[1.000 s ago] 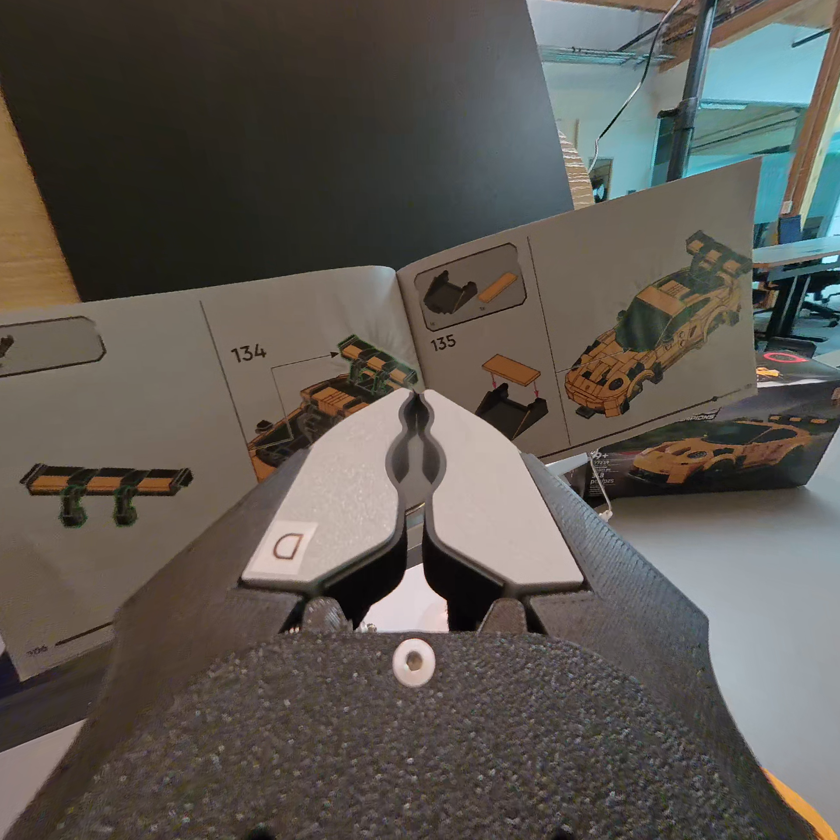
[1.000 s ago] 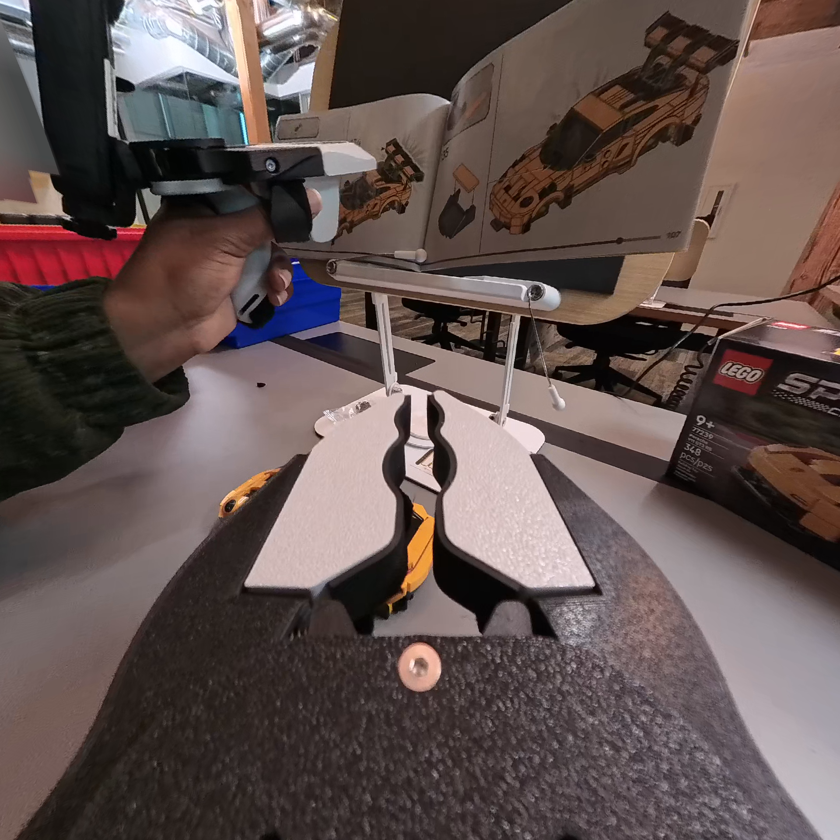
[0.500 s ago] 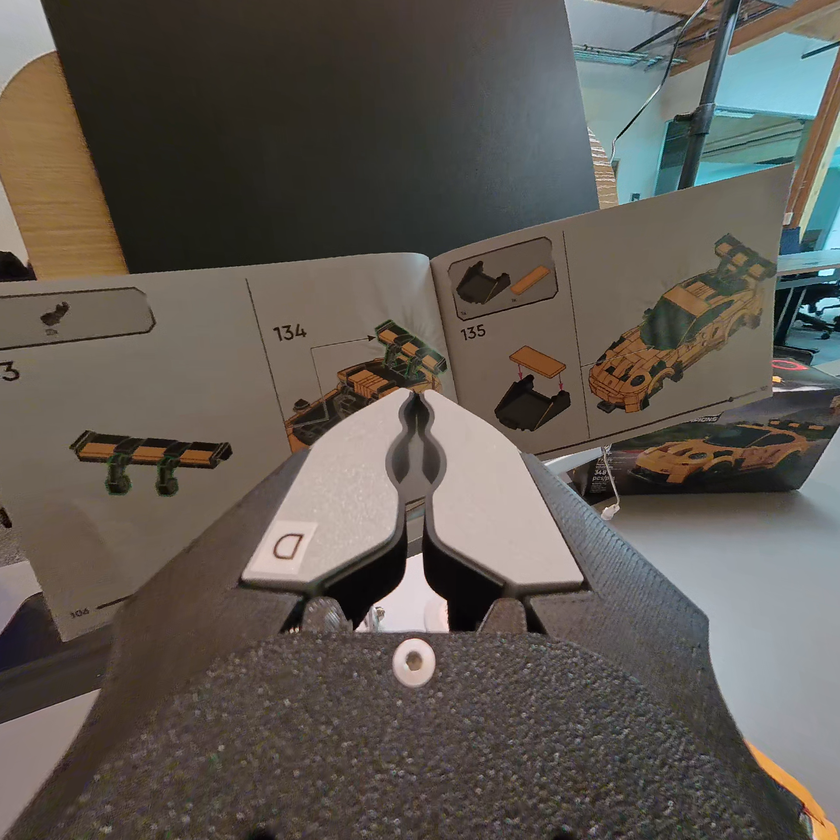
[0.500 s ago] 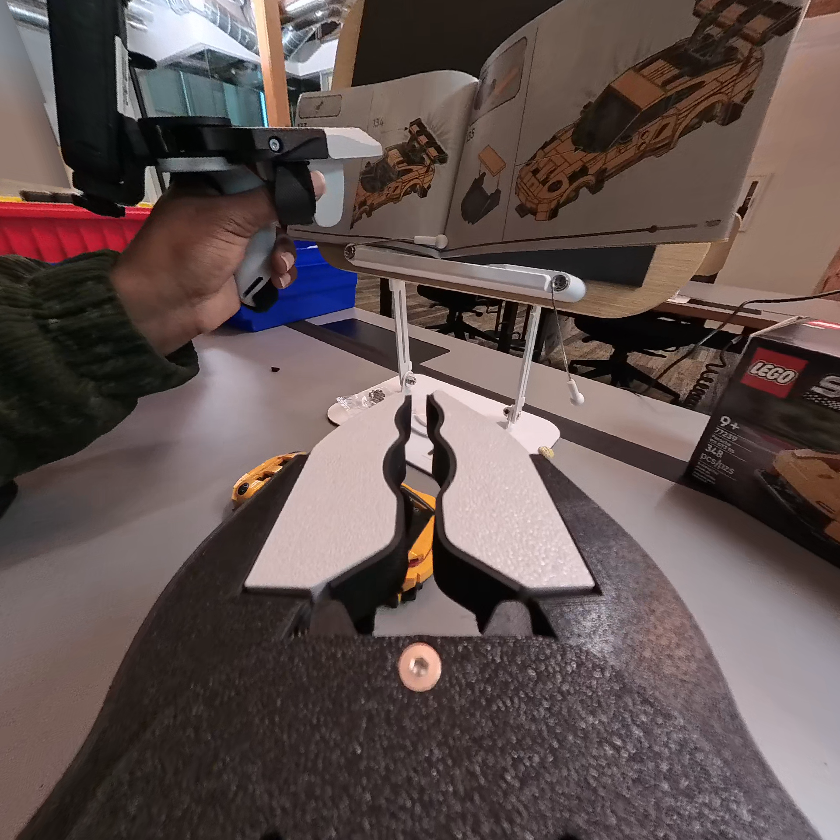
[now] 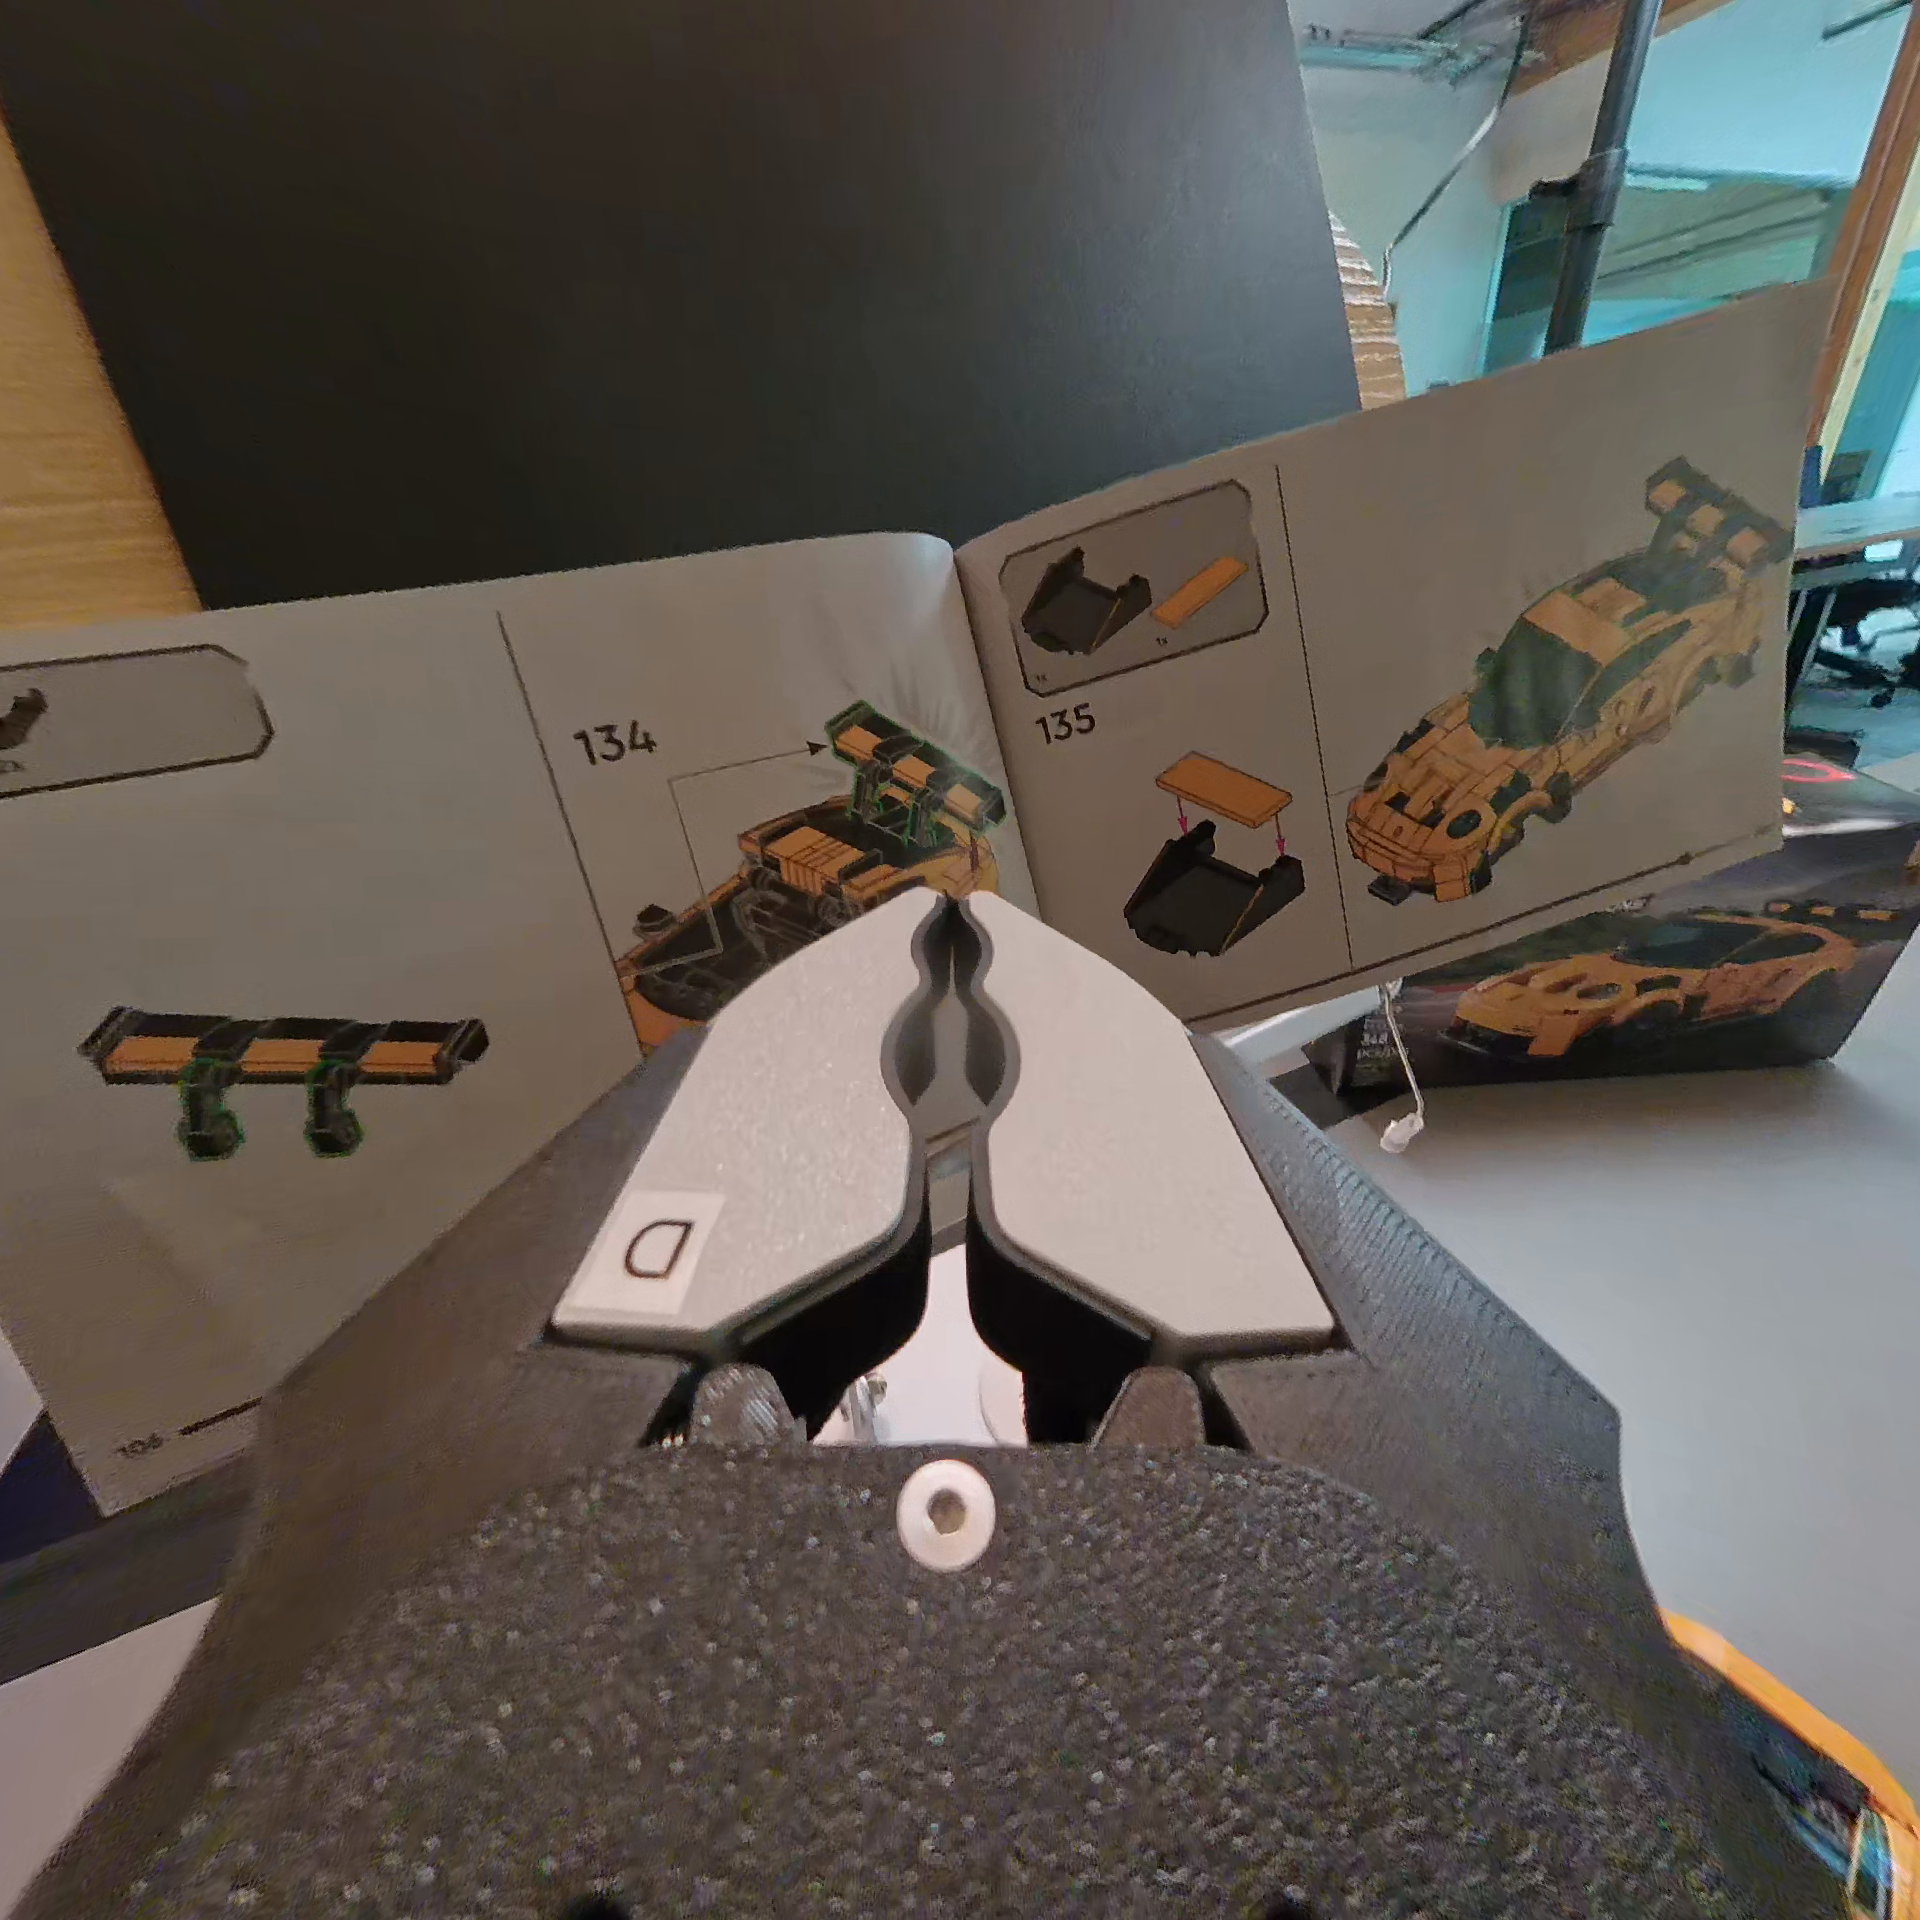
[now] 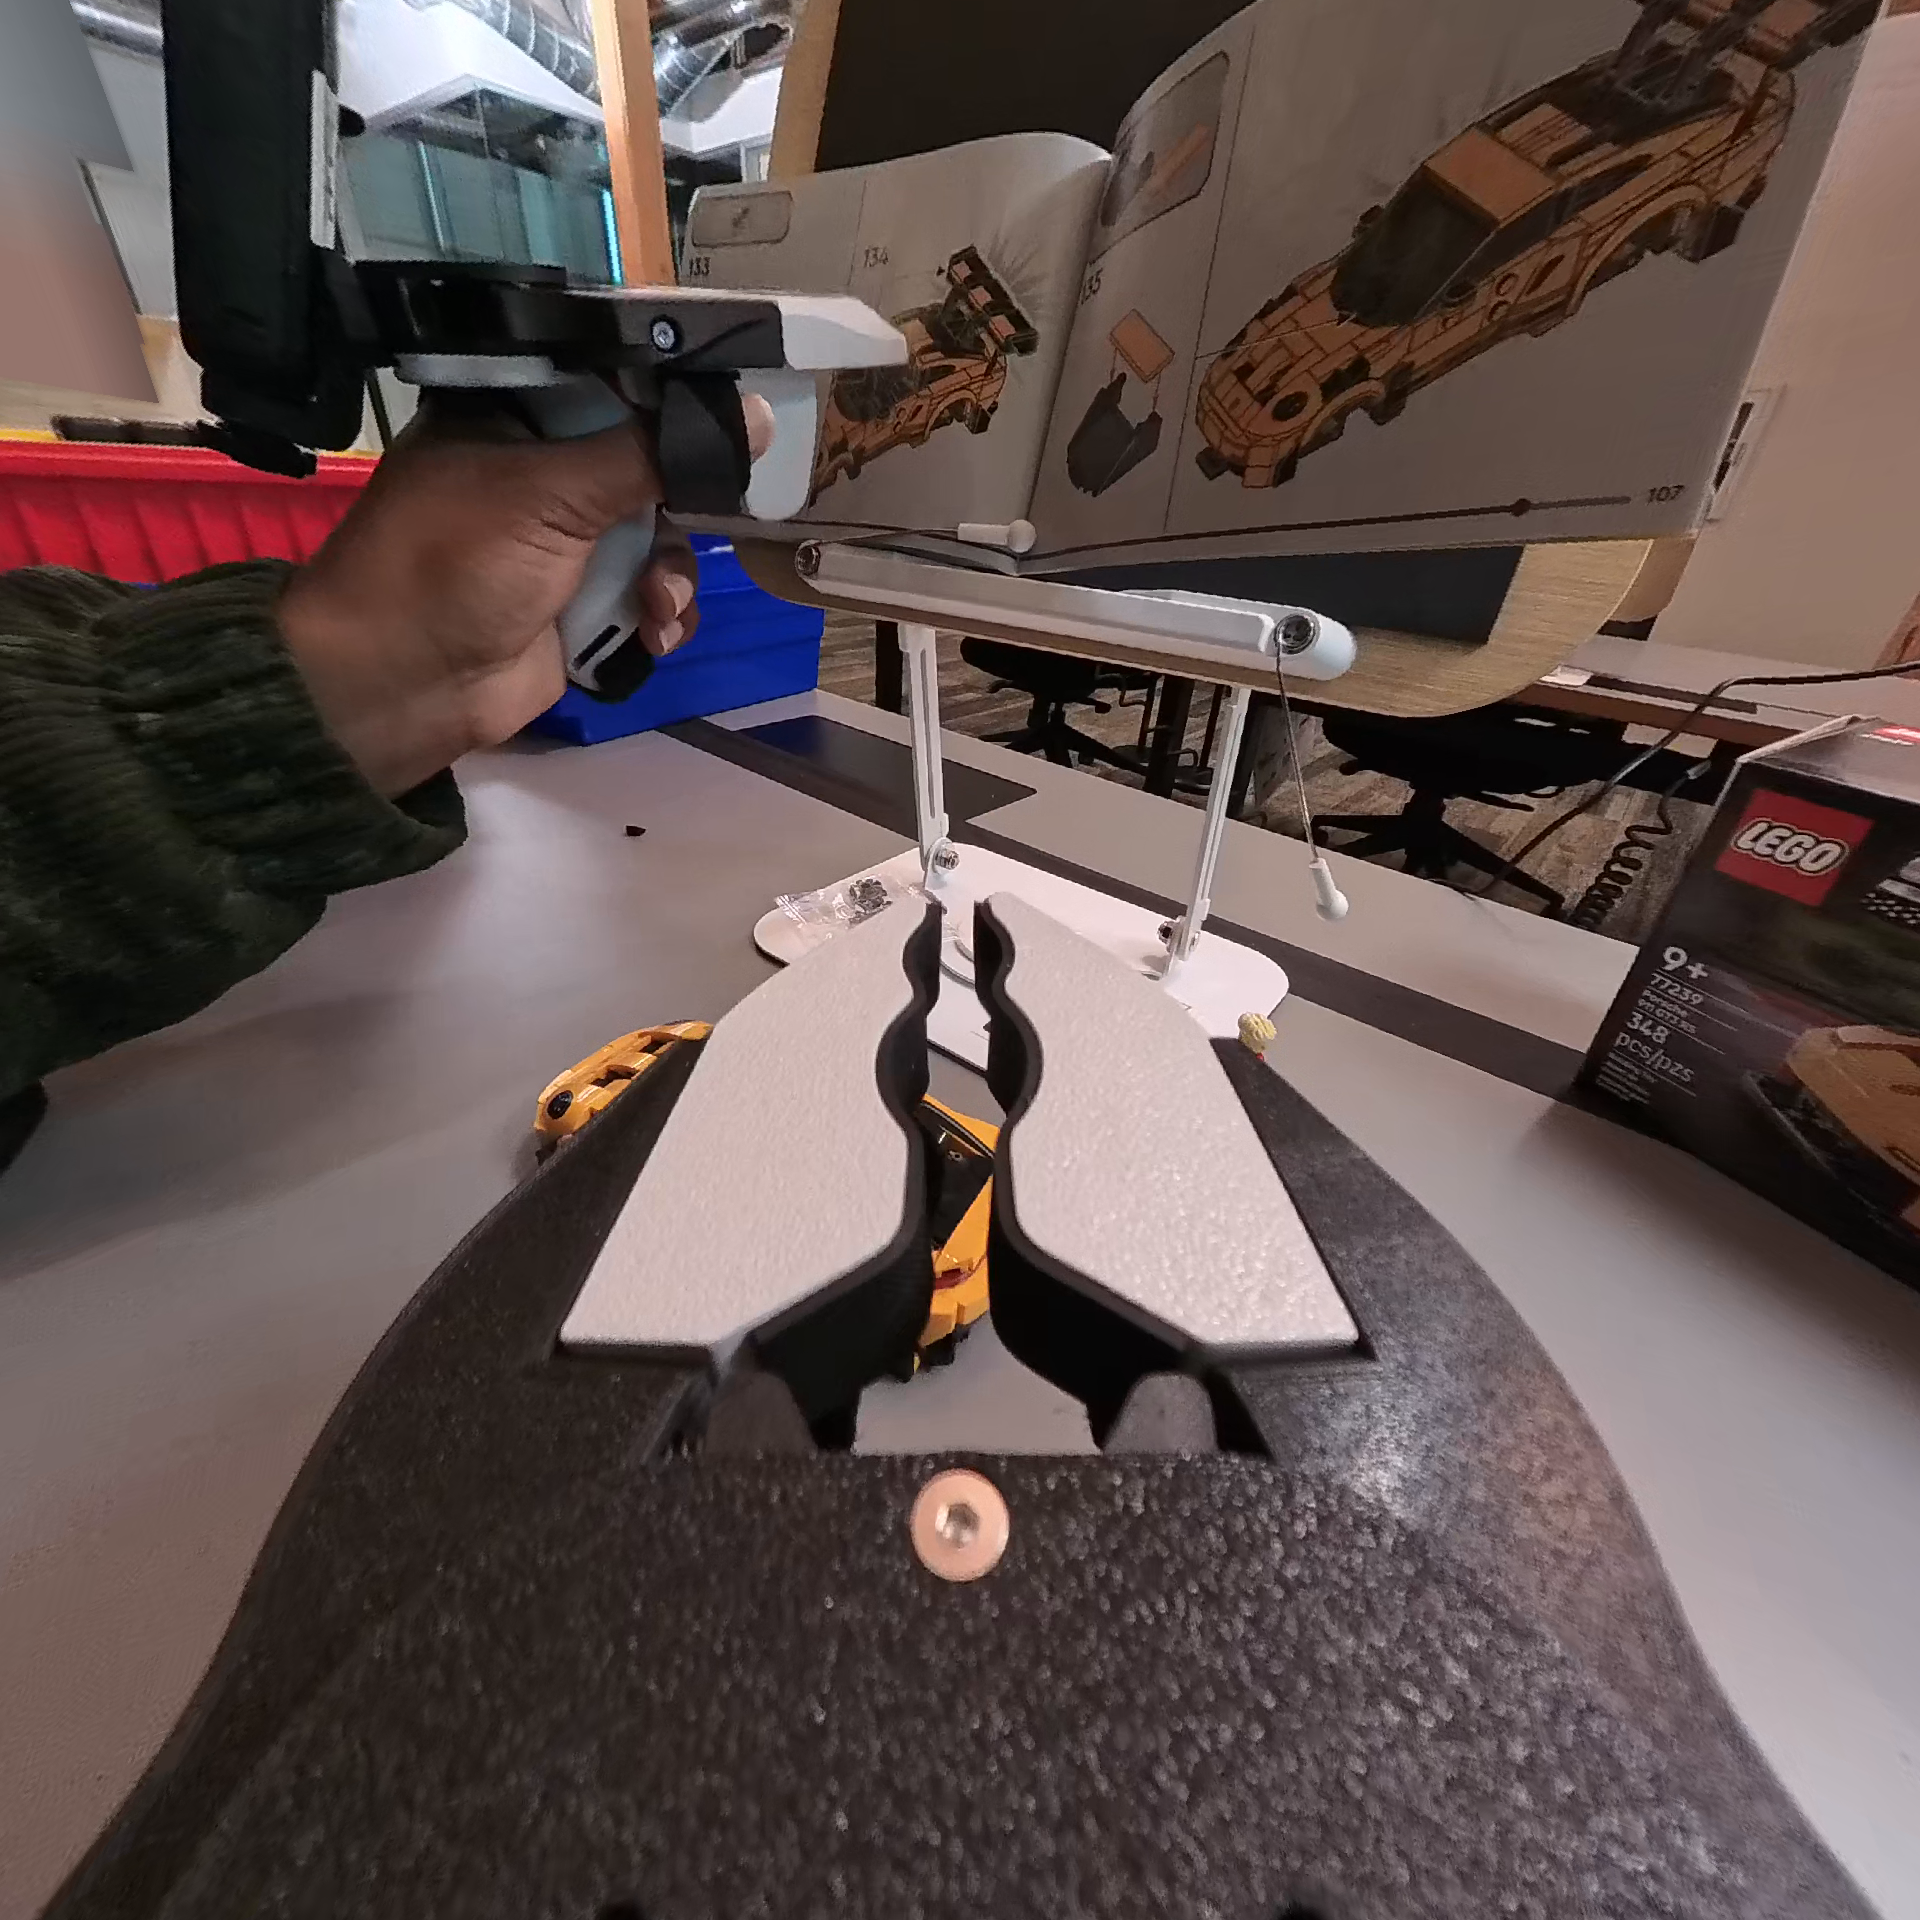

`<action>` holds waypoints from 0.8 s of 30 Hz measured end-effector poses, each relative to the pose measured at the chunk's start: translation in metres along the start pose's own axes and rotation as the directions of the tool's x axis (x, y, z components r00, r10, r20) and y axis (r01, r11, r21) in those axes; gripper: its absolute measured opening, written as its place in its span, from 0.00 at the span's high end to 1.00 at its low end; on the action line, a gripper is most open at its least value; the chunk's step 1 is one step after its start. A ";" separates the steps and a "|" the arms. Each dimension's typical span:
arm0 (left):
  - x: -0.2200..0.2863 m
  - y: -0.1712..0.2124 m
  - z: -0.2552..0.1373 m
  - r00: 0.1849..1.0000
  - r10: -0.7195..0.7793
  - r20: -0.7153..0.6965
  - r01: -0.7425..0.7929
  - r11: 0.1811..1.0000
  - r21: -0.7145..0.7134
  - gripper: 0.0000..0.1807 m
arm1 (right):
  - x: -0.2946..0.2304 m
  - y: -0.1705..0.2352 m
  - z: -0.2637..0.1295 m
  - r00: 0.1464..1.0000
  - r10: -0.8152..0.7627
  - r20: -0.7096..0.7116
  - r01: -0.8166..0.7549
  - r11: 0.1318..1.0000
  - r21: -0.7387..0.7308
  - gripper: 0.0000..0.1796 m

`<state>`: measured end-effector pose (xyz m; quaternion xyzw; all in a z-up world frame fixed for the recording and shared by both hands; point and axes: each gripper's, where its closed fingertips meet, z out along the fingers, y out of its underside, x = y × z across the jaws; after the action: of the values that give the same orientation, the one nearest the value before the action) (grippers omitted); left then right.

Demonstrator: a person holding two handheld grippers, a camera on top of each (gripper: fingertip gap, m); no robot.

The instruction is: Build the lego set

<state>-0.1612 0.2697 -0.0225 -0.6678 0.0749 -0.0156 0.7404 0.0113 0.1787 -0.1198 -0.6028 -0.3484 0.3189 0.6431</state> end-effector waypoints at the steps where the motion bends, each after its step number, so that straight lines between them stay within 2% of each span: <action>1: 0.002 0.003 0.000 1.000 0.008 -0.010 -0.009 1.000 -0.020 1.00 | 0.000 0.000 0.000 1.000 0.001 0.002 -0.001 1.000 -0.001 0.97; 5: 0.009 0.017 0.000 0.998 0.025 -0.051 -0.029 0.996 -0.081 1.00 | 0.001 -0.002 -0.002 1.000 -0.003 -0.001 0.003 1.000 0.005 0.97; 7: 0.021 0.026 -0.002 0.992 0.035 -0.119 -0.049 0.992 -0.120 1.00 | 0.003 -0.002 -0.002 1.000 -0.003 -0.007 0.003 1.000 0.001 0.97; 9: 0.046 0.044 -0.005 0.963 0.040 -0.266 -0.099 0.973 -0.211 1.00 | 0.005 -0.002 -0.003 1.000 0.005 -0.011 -0.005 1.000 0.002 0.97; 12: 0.096 0.090 -0.027 0.837 -0.016 -0.546 -0.250 0.877 -0.409 1.00 | 0.007 -0.003 -0.004 1.000 0.011 -0.014 -0.011 1.000 0.007 0.97; 13: 0.107 0.101 -0.036 0.800 -0.026 -0.600 -0.304 0.844 -0.442 1.00 | 0.008 -0.004 -0.005 1.000 0.012 -0.014 -0.012 1.000 0.009 0.97; 17: 0.146 0.129 -0.066 0.642 -0.015 -0.767 -0.485 0.767 -0.421 1.00 | 0.011 -0.006 -0.007 1.000 0.019 -0.019 -0.019 1.000 0.015 0.97; 20: 0.168 0.142 -0.082 0.555 -0.016 -0.832 -0.557 0.736 -0.386 1.00 | 0.013 -0.007 -0.008 0.999 0.036 -0.021 -0.036 0.999 0.017 0.97; 24: 0.184 0.155 -0.087 0.535 -0.025 -0.844 -0.592 0.702 -0.396 1.00 | 0.014 -0.007 -0.008 0.999 0.048 -0.017 -0.048 0.999 0.019 0.97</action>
<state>-0.0027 0.1783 -0.2015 -0.7723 0.5155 -0.1564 0.3366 0.0257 0.1854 -0.1118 -0.6078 -0.3254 0.3322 0.6437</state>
